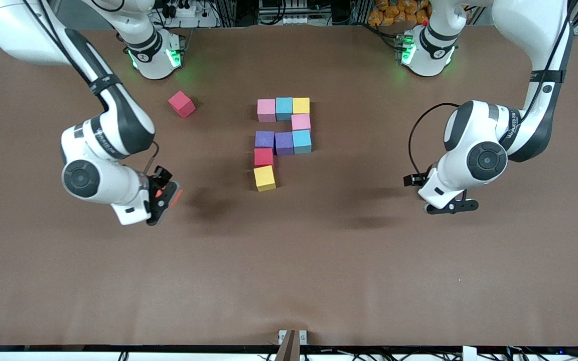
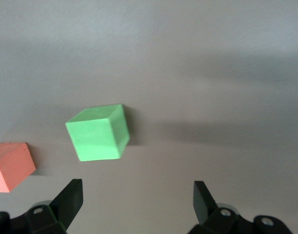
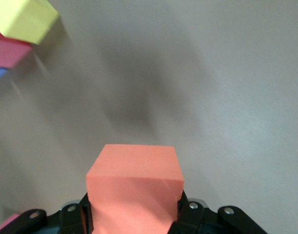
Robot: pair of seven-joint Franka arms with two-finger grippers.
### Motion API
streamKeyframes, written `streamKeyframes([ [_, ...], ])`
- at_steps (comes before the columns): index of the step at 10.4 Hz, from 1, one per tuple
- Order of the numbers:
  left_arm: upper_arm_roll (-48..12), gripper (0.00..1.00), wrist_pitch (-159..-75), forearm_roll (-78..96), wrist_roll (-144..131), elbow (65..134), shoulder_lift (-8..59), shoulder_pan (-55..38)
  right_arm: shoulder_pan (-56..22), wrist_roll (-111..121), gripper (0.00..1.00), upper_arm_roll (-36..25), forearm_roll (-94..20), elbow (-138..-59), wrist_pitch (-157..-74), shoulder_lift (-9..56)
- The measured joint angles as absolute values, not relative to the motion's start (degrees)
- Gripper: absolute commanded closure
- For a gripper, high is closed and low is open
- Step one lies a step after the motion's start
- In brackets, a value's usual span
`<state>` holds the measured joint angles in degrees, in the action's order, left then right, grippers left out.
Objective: Form number 2 with 11 blocks
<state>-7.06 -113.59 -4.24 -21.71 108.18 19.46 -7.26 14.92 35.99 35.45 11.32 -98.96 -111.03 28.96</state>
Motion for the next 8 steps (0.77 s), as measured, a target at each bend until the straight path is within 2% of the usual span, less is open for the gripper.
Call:
streamKeyframes([
  [3, -7.31, 0.0, -114.91, -4.98, -21.71, 111.85, 19.0, -2.98, 10.48, 33.22, 1.0, 38.53, 11.32, -98.84, -110.89, 28.6],
  [8, -7.66, 0.0, -120.82, -5.05, -21.71, 116.96, 18.95, 0.56, -8.07, 27.85, 1.0, 38.05, 14.92, -94.19, -111.82, 29.4],
])
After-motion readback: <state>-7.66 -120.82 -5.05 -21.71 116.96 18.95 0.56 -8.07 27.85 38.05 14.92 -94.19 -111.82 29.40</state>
